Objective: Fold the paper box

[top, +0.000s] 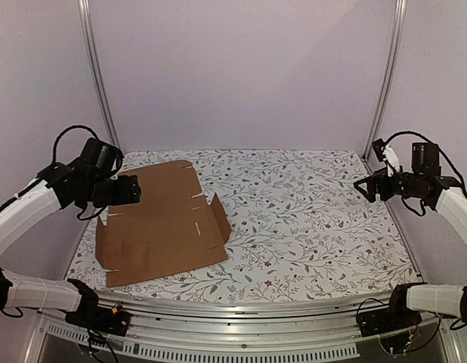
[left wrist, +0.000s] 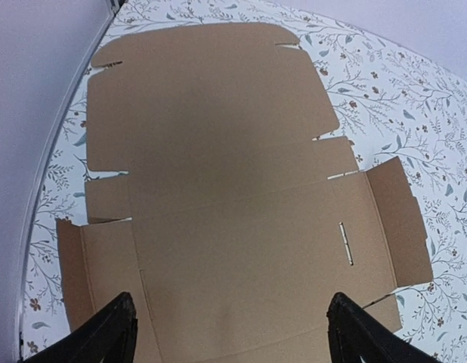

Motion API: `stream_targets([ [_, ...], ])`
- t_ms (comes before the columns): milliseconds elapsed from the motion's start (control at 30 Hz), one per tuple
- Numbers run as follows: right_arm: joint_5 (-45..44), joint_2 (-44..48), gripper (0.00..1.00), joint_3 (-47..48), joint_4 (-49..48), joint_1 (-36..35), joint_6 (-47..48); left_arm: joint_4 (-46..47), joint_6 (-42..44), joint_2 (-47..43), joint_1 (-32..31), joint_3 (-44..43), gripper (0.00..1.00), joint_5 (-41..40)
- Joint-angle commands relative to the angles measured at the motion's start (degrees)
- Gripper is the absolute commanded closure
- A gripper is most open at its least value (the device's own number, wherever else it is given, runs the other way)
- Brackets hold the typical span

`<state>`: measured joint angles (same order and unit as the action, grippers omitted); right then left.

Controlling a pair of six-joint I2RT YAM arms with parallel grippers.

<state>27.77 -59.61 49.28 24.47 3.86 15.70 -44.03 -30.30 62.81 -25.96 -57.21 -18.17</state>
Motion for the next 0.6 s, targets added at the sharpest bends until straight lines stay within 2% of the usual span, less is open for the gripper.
stream_targets([
  [0,3.09,-6.31,0.07,5.41,7.79,-11.67,0.33,-4.59,-6.39,-0.71,0.63,0.61,0.13,3.57],
  [133,4.01,-17.39,0.10,9.52,10.22,-26.15,-0.61,-4.10,-8.49,-2.24,0.61,1.90,0.14,6.05],
  [267,6.34,-29.12,0.12,17.75,9.85,-35.19,-5.42,-3.93,-9.39,-3.94,0.48,3.10,0.17,8.74],
  [400,4.74,-40.73,0.15,26.60,6.95,-42.59,-11.12,-4.54,-10.50,-5.45,0.05,3.85,0.19,9.47],
  [567,-0.32,-53.30,0.16,36.20,-0.14,-47.52,-23.32,-6.02,-11.02,-6.57,-0.36,3.42,0.20,9.39],
])
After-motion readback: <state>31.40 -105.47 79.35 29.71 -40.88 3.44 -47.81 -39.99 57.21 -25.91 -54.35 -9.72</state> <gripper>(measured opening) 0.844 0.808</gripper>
